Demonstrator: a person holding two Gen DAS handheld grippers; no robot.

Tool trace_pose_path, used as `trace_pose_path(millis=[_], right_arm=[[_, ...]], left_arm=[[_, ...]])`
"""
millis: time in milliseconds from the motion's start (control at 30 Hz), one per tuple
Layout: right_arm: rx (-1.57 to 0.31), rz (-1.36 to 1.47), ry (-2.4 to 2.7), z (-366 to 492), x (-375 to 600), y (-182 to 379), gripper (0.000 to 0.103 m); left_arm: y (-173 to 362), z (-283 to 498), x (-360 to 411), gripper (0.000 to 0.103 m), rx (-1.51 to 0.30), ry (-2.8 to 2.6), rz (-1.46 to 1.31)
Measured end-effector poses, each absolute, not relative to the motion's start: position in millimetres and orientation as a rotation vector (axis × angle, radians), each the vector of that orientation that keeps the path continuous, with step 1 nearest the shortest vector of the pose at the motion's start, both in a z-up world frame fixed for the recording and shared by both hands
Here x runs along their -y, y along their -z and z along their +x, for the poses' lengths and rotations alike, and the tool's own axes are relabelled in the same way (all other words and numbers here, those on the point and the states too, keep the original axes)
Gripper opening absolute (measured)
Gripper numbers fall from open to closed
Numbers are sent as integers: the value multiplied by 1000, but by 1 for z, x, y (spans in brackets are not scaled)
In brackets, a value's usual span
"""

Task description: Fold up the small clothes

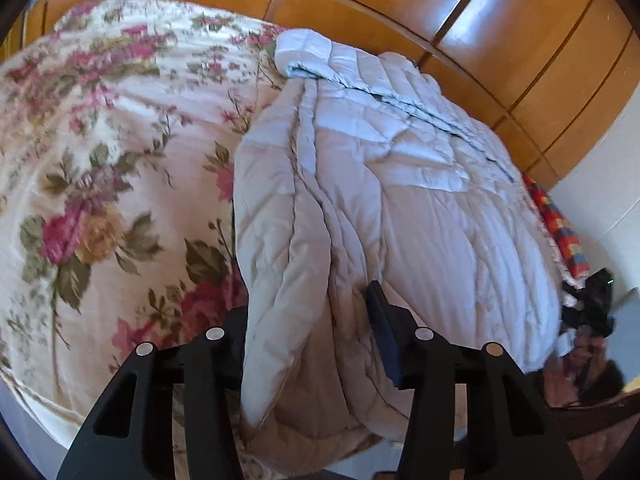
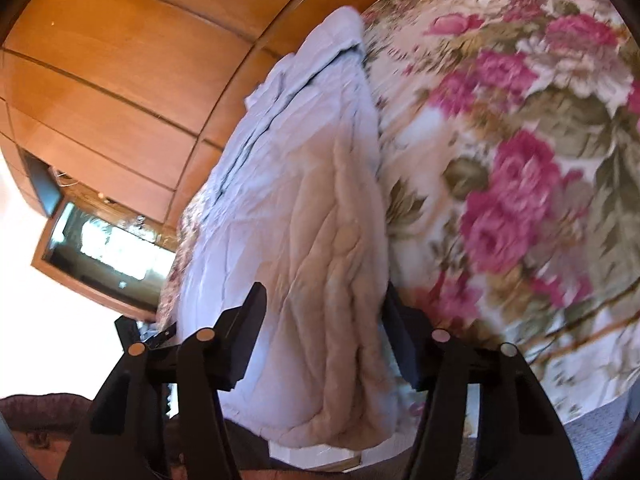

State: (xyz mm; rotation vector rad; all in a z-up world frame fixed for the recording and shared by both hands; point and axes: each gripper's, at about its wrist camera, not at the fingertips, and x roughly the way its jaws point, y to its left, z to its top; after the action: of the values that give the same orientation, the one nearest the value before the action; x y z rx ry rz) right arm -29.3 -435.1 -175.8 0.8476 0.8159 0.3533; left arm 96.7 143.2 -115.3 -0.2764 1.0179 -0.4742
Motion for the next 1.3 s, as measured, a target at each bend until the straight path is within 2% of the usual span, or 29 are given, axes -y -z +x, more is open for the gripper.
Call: trace_pose_path(millis=[367,433,467,500,533,567,600,933,1300], right_arm=[[-847,857,-488,-40,411,185,57],[-865,816,-501,-40,403,185,48],[-880,790,-503,-40,398,185,42],[-897,761,-500,-39,393,185,29],[-903,759,-507,-36,390,187,23],[-900,766,-515,-36,389,186,22],[-888,771,-524,-36,388,184,19],[-674,789,-559,-53,403,123,17],[-599,817,-574,-97,419,99,17]], left_arm=[[127,84,-145,47,-1053,603,-397],[126,81,-138,47,-1054,626,-379],[126,79,-135,38,-1047,623,-365],[126,80,-133,30,-1050,617,-357],[126,80,-132,23,-1054,610,-355],[124,80,-130,15,-1051,608,-357],[120,79,-130,14,-1039,612,-356],[52,57,-138,10,-883,708,-423],[18,7,-142,10,-828,802,-513]])
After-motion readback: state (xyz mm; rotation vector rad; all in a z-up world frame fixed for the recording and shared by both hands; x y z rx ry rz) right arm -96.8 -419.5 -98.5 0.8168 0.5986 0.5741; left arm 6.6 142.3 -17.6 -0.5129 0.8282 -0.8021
